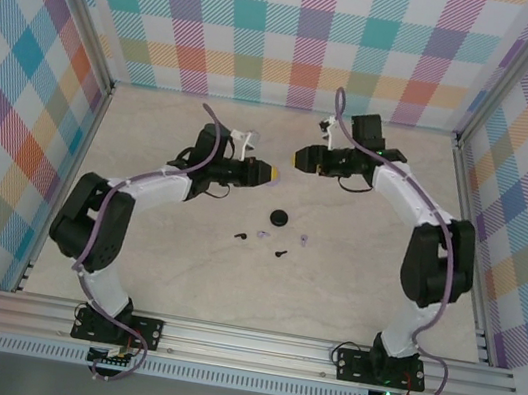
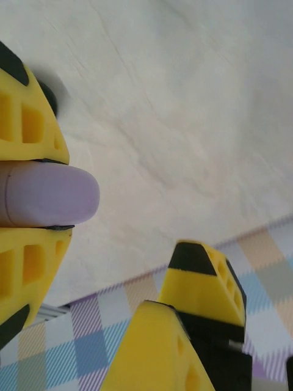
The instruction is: Insert wireless bluetooth earbuds into charging case
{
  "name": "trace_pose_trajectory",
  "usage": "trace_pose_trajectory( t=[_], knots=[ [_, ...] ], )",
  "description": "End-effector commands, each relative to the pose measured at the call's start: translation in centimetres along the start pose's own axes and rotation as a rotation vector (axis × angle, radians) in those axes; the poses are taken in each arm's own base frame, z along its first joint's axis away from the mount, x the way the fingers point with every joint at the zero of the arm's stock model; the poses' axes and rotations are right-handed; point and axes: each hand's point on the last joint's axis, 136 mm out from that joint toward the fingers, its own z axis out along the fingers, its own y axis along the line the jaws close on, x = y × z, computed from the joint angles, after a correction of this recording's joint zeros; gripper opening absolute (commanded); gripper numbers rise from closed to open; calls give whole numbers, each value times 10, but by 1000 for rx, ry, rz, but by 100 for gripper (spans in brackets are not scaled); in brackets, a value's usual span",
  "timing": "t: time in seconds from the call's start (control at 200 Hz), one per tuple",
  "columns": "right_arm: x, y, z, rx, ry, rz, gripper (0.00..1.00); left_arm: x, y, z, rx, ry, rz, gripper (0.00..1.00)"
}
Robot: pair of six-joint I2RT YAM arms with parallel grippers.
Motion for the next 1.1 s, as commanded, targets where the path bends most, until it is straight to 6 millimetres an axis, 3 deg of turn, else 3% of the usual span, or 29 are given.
trace_pose_trajectory(
  t=[0.0, 0.215, 0.33, 0.525, 0.665, 0.86, 1.095],
  knots=[
    [22, -30, 26, 39, 103, 194, 53, 0, 34, 9, -101, -21, -102, 14],
    [43, -65, 65, 72, 187, 308, 47, 6, 69, 30, -160, -14, -138, 15],
    [49, -68, 74, 54, 212, 330, 44, 11, 90, 39, -202, -7, -159, 15],
    [53, -62, 84, 25, 243, 330, 39, 16, 109, 48, -235, -10, -188, 20],
    [55, -61, 89, 25, 260, 335, 39, 20, 117, 46, -273, -16, -201, 26],
    [59, -58, 96, 13, 294, 335, 39, 27, 124, 40, -311, -7, -199, 42],
    [63, -56, 100, -3, 308, 342, 39, 31, 122, 34, -323, 10, -192, 44]
  ],
)
